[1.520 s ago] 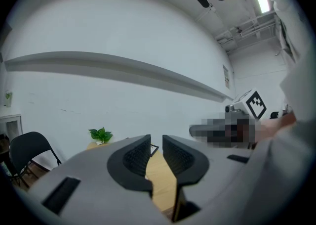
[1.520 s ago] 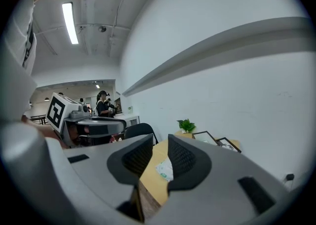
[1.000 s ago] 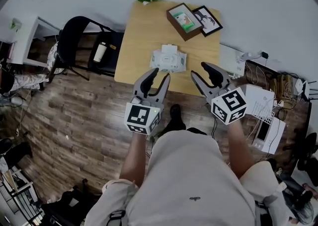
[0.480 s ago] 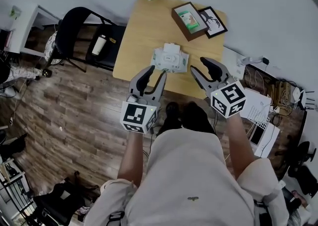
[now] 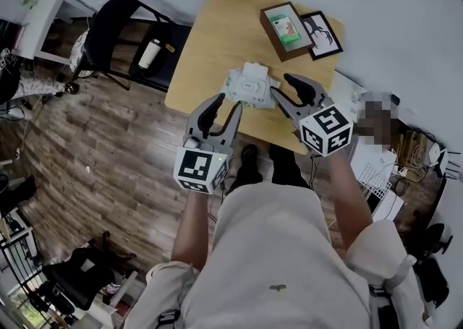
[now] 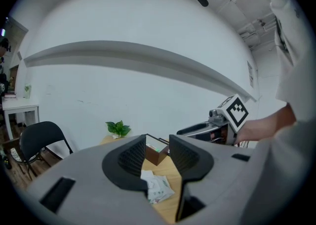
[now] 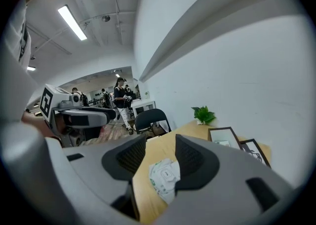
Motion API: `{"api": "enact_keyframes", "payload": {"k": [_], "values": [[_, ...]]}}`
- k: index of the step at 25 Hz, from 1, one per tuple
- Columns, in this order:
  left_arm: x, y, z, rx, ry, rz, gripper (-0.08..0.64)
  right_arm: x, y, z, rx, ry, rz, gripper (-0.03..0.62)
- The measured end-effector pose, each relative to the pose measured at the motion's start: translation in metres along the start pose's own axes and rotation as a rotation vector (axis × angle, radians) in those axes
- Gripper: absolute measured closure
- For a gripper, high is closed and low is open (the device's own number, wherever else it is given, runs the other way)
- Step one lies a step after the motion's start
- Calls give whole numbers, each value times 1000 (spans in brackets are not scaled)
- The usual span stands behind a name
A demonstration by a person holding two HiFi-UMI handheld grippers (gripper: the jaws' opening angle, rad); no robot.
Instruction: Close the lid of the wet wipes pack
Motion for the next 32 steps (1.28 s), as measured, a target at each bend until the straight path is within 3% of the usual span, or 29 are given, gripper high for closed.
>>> {"api": "enact_keyframes", "payload": {"k": [17,32], "values": [[30,48,-8,-97,-85,-58,420,43,89,57,-159,-51,-185,422],[61,70,-8,-154,-123,-113,420,104,152,103,-180,-25,-312,428]]}}
Point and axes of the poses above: the fingertips, and each gripper's own axes: y forward along the fingers, z to its right, x out of its underside, the point moved 1 cm from there along -y, backward along the fingers, and after that the axes turned 10 degrees about y, right-handed, at the moved point
